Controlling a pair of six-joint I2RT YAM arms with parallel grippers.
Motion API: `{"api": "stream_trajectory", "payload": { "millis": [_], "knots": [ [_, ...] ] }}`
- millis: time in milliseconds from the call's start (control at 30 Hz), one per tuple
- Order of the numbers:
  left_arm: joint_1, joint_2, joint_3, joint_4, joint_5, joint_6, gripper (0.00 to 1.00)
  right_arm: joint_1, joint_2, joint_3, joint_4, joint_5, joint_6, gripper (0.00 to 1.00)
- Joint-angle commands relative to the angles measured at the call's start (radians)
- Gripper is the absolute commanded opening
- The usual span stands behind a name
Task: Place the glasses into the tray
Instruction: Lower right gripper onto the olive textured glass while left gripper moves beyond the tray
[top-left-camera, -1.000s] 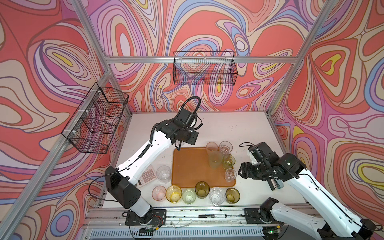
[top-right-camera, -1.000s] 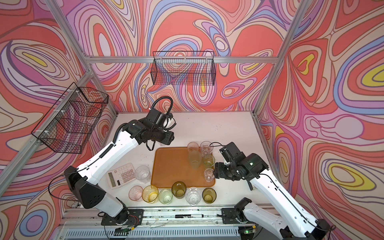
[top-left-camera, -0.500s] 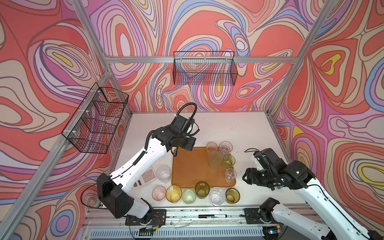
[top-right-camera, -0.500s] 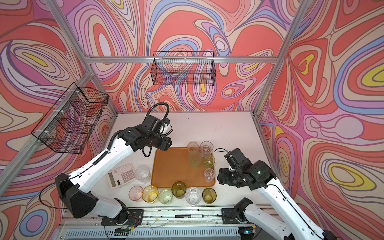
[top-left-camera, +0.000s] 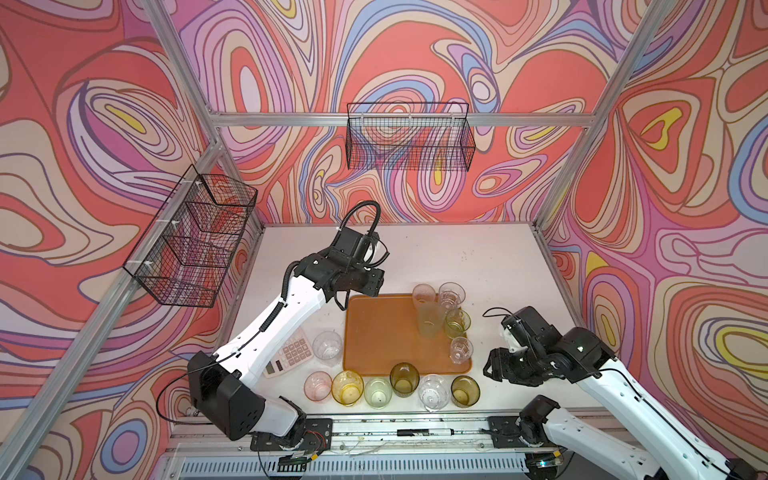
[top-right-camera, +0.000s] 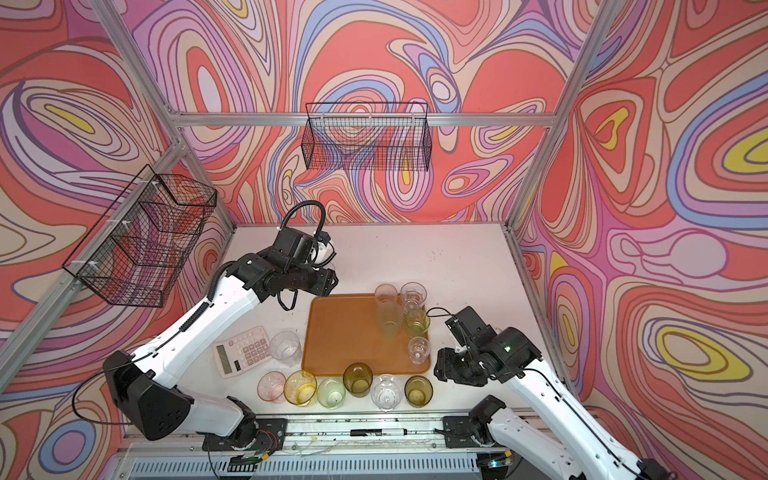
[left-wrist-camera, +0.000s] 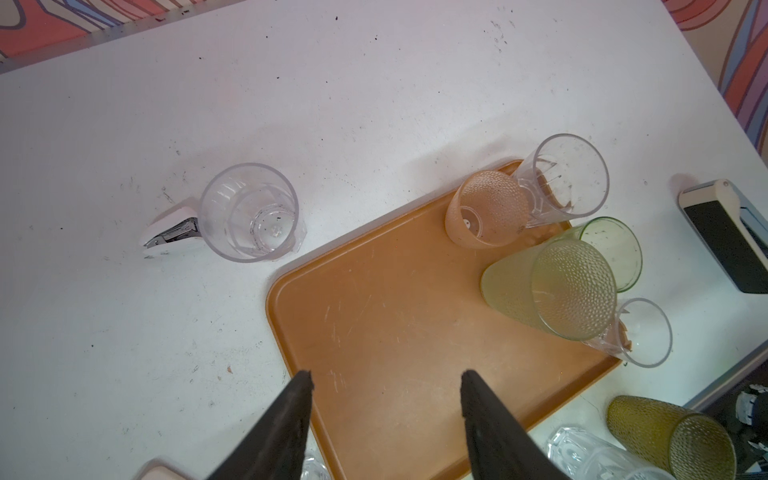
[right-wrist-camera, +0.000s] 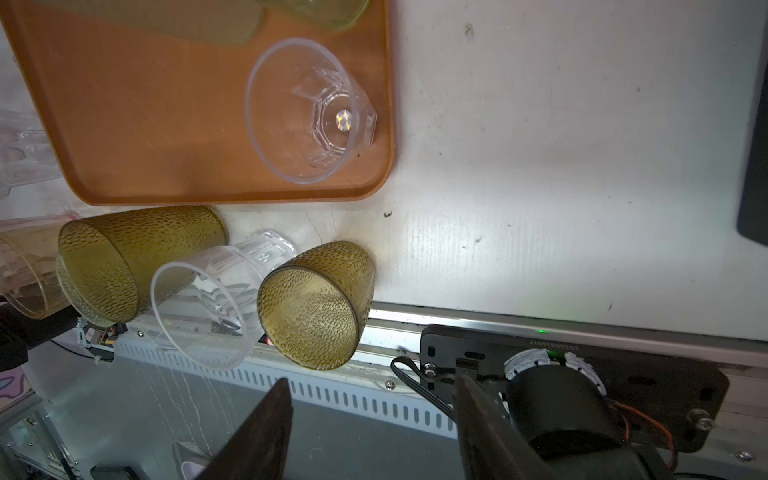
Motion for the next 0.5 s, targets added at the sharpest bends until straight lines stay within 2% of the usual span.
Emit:
{"api": "stream_trajectory", "payload": {
  "millis": [0,200,467],
  "knots": [
    [0.01,-0.025,-0.009,0.014,0.011,0.006,0.61,0.001,-0.006,-0.029,0.036,-0.025,-0.001,0.64],
    [0.013,-0.014,-0.006,0.011,0.02,0.003,0.61,0.045,0.006,-0.075,0.09,-0.035,0.019,0.64],
    [0.015,-0.009,-0.006,0.01,0.017,0.003,0.61,0.204,0.06,-0.117,0.162,0.044,0.1,0.63]
  ]
}}
